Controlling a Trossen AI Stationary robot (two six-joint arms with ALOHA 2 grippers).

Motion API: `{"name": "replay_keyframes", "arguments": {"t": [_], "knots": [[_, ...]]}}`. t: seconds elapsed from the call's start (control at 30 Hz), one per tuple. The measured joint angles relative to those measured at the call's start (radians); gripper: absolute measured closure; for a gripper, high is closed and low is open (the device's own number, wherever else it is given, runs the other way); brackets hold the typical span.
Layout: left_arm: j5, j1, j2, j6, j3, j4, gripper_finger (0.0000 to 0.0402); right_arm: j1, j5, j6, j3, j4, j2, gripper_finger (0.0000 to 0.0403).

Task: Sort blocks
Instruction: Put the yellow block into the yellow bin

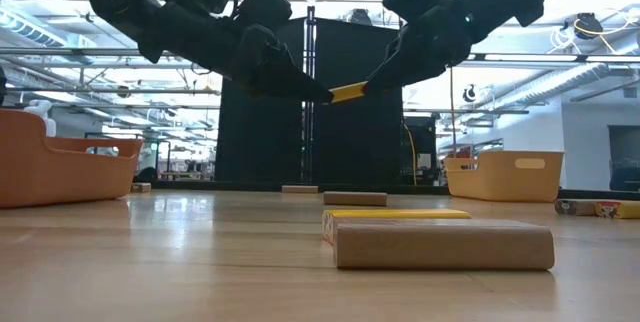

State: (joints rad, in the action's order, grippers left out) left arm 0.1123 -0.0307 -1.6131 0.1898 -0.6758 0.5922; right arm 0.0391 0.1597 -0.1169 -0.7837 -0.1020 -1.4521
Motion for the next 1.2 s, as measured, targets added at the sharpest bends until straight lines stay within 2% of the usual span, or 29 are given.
{"name": "replay_keyframes", "arguments": {"t": [0.13,0.33,0.47,0.53,0.63,0.77,0.9,1.03,1.2], "knots": [[0.0,0.0,0.0,0.0,0.0,-0.002,0.0304,0.0,0.002,0.001,0.0,0.001,0.0,0.0206],[-0.005,0.0,0.0,0.009,0.0,-0.014,0.0302,0.0,-0.003,0.023,0.0,0.002,0.0,0.0282],[-0.006,-0.001,0.0,0.036,0.0,-0.025,0.0273,0.001,-0.008,0.024,0.002,0.003,0.0,0.0325],[0.013,0.0,0.0,0.035,0.0,-0.03,0.0248,0.0,0.002,0.027,0.002,0.014,0.001,0.0324],[0.114,-0.003,0.036,0.024,0.0,-0.092,0.0209,-0.007,0.03,0.022,0.002,0.08,0.025,0.0324],[0.255,-0.005,0.136,-0.077,-0.001,-0.286,0.0181,-0.031,0.167,0.03,0.002,0.242,0.105,0.0313],[0.282,-0.006,0.22,-0.216,0.023,-0.458,0.0179,-0.083,0.343,0.089,0.001,0.423,0.213,0.031],[0.302,-0.018,0.25,-0.308,0.103,-0.451,0.0179,-0.18,0.519,0.255,0.0,0.62,0.303,0.031],[0.348,-0.023,0.255,-0.305,0.163,-0.334,0.0179,-0.348,0.548,0.521,0.0,0.786,0.332,0.0307]]}}
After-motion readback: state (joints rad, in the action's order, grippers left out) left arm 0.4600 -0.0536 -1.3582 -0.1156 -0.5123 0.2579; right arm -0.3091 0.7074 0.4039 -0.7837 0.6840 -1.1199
